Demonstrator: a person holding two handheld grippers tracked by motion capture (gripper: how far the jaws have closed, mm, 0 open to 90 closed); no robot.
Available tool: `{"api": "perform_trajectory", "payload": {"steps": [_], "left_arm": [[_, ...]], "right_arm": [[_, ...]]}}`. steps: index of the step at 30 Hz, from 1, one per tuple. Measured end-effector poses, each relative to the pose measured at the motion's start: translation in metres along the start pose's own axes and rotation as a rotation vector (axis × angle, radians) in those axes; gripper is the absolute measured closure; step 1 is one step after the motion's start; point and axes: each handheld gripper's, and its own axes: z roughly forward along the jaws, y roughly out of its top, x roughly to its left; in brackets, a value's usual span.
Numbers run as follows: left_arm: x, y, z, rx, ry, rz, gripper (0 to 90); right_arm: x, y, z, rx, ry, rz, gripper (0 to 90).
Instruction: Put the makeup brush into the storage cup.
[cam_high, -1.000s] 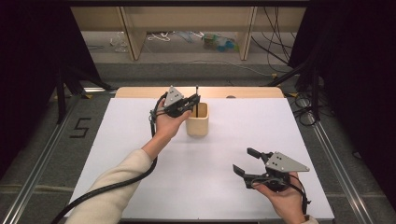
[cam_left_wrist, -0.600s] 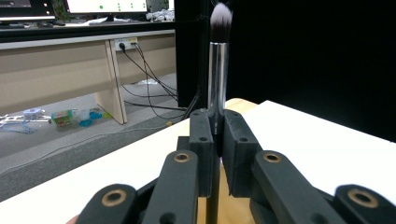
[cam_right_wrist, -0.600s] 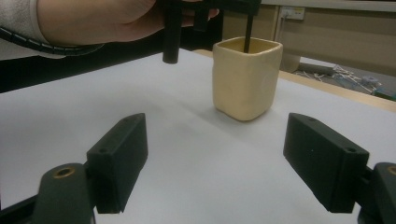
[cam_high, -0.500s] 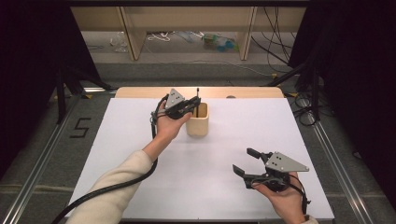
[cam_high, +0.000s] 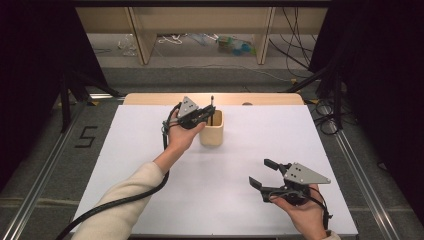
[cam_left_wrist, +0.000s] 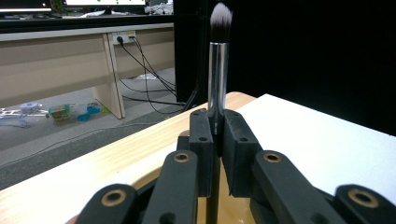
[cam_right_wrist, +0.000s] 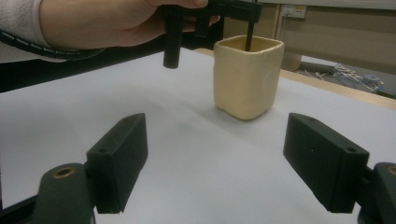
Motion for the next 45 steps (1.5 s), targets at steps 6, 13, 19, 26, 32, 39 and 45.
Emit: {"api": "perform_trajectory", "payload": {"steps": [6, 13, 19, 26, 32, 39, 45], "left_arm": [[0.001, 0.0, 0.0, 0.0, -0.001, -0.002, 82.6], [0.002, 0.002, -0.001, -0.004, 0.003, -0.006, 78.0], [0.002, 0.005, -0.002, 0.018, 0.02, -0.046, 21.1], [0.005, 0.004, -0.008, 0.032, 0.037, -0.037, 10.3], [0.006, 0.005, -0.013, 0.025, 0.032, -0.035, 8.3], [0.007, 0.006, -0.021, 0.019, 0.028, -0.026, 6.2], [0.006, 0.007, -0.03, 0.017, 0.021, -0.002, 4.6]], "right_arm": [[0.0, 0.0, 0.0, 0.001, 0.004, 0.001, 23.0], [0.0, 0.0, 0.001, 0.003, 0.006, 0.001, 23.0], [0.0, 0.0, 0.0, 0.004, 0.006, 0.002, 22.5], [-0.001, 0.0, 0.002, -0.011, 0.004, -0.022, 22.3], [-0.001, 0.0, 0.002, -0.011, 0.006, -0.022, 22.2], [0.0, 0.0, 0.001, 0.002, 0.012, 0.001, 22.2], [-0.001, 0.001, 0.001, -0.012, 0.001, -0.023, 22.2]]}}
